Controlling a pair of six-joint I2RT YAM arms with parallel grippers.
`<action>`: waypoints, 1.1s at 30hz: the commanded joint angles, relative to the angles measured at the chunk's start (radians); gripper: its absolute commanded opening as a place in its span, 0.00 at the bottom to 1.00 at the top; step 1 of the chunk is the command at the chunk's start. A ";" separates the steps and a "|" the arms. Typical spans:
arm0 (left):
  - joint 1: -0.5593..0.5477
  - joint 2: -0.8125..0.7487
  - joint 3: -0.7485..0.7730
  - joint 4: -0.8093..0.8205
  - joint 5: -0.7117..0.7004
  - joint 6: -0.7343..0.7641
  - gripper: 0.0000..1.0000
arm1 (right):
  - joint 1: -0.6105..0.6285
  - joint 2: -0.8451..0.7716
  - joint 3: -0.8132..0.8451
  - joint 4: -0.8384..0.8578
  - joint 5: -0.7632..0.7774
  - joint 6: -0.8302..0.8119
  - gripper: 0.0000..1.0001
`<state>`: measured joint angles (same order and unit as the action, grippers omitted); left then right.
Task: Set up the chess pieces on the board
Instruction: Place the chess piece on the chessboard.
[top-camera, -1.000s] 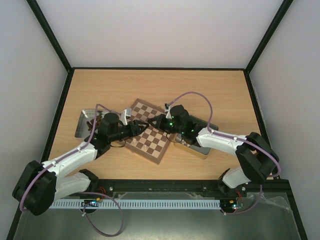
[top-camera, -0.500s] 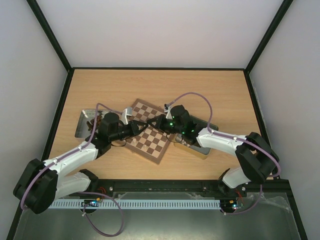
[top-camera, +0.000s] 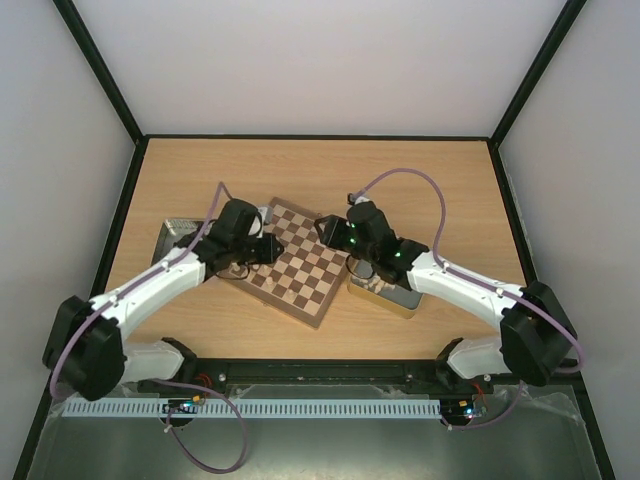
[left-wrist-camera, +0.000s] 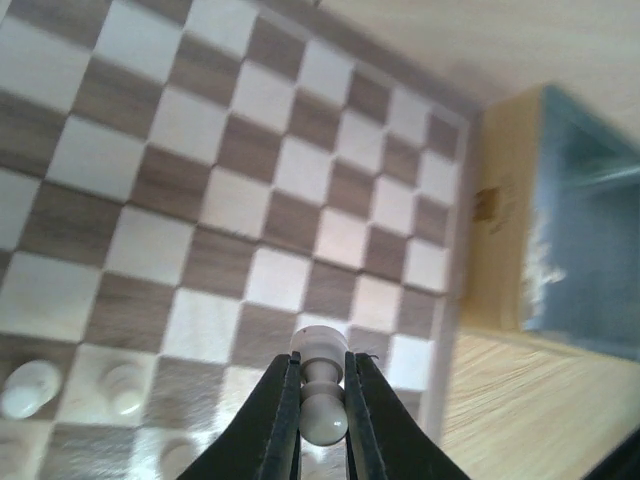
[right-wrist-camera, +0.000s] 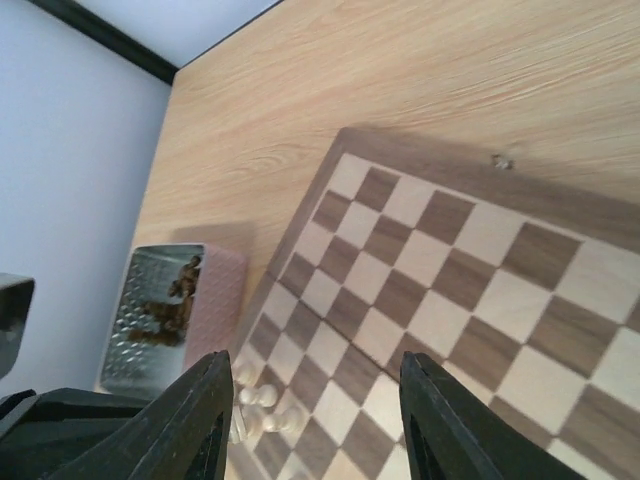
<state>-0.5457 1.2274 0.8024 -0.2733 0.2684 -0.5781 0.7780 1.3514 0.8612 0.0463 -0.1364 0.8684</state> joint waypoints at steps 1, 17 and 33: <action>-0.011 0.112 0.095 -0.326 -0.072 0.203 0.09 | -0.005 -0.014 -0.020 -0.069 0.109 -0.049 0.46; -0.136 0.399 0.314 -0.494 -0.233 0.209 0.13 | -0.008 -0.023 -0.082 -0.069 0.141 -0.073 0.46; -0.174 0.505 0.403 -0.593 -0.341 0.207 0.15 | -0.008 -0.027 -0.128 -0.045 0.132 -0.057 0.46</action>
<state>-0.7132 1.7100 1.1702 -0.8074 -0.0216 -0.3668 0.7731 1.3464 0.7479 -0.0120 -0.0265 0.8112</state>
